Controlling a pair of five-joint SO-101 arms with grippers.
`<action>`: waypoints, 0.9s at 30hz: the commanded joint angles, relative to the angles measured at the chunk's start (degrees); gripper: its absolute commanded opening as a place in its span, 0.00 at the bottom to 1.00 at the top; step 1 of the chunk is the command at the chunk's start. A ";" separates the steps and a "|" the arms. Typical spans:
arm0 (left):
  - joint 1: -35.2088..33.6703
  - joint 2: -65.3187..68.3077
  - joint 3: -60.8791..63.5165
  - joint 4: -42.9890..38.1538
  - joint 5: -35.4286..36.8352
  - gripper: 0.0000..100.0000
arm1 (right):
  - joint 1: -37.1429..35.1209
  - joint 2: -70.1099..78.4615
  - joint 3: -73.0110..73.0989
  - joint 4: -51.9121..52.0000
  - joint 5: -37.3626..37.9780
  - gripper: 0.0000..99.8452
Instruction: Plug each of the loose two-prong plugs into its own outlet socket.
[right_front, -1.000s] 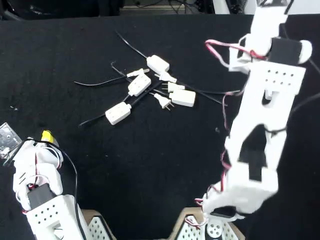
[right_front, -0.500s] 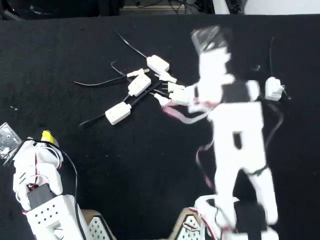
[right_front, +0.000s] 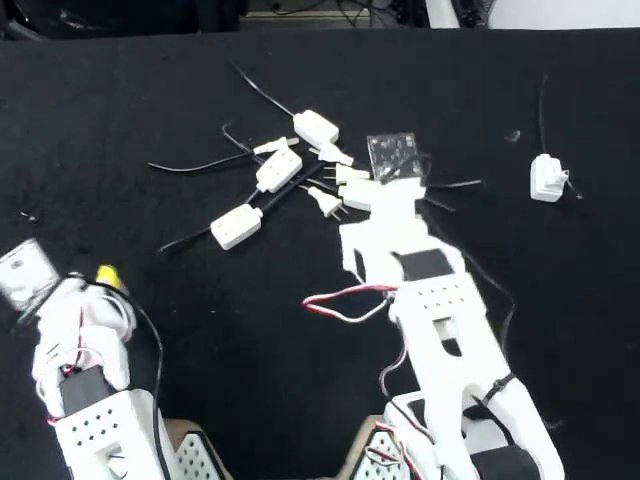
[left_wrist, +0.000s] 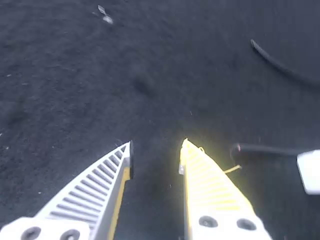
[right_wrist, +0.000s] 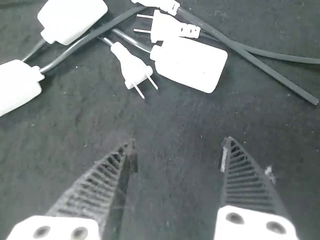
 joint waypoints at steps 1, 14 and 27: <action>4.62 -0.18 -2.86 1.23 -4.57 0.17 | -0.97 -2.42 4.09 -8.70 -0.62 0.25; 9.19 0.09 -16.66 9.05 -5.45 0.18 | -1.05 -2.68 10.86 -16.70 -0.62 0.26; 20.53 21.36 -37.41 5.71 -6.59 0.18 | -1.23 -2.33 12.26 -19.78 -0.62 0.26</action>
